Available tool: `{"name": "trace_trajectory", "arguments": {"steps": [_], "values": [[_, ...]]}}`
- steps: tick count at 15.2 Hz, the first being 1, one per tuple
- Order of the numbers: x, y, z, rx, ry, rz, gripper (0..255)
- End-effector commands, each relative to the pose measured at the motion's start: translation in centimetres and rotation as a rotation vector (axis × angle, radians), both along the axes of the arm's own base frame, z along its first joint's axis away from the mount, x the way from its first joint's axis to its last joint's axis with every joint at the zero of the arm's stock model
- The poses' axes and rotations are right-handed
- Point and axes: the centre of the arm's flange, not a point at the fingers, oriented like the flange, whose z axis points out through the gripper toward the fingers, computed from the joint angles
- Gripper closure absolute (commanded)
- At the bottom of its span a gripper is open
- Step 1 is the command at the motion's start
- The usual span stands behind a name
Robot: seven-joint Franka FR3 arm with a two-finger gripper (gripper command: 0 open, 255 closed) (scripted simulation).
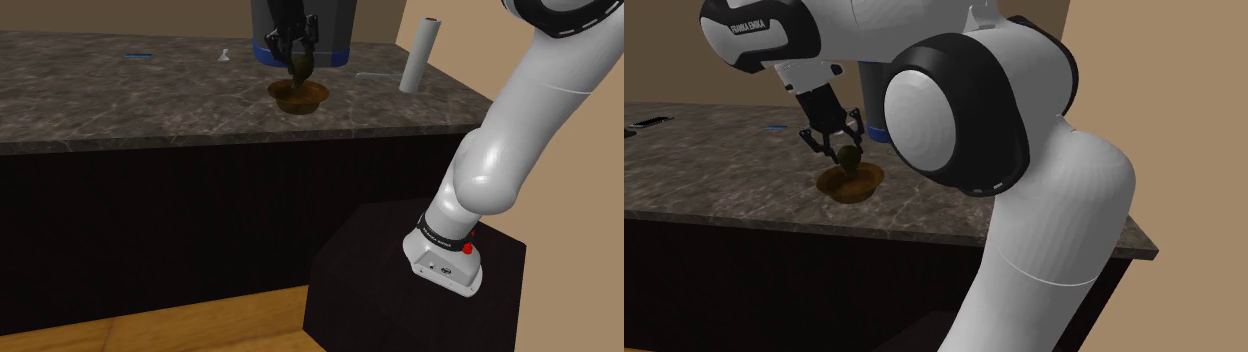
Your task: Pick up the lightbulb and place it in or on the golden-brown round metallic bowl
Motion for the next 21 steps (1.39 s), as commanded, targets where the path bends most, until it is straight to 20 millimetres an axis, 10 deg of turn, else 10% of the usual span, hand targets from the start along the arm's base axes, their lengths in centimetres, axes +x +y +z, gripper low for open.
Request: {"name": "trace_trajectory", "arguments": {"steps": [1, 4, 5, 10, 14, 21], "values": [[0.0, 0.0, 0.0, 0.0, 0.0, 0.0, 255], [0.0, 0.0, 0.0, 0.0, 0.0, 0.0, 255], [0.0, 0.0, 0.0, 0.0, 0.0, 0.0, 0], [0.0, 0.0, 0.0, 0.0, 0.0, 0.0, 0], [0.9, 1.2, 4.7, 0.0, 0.0, 0.0, 0], [0.9, 1.2, 4.7, 0.0, 0.0, 0.0, 0]]}}
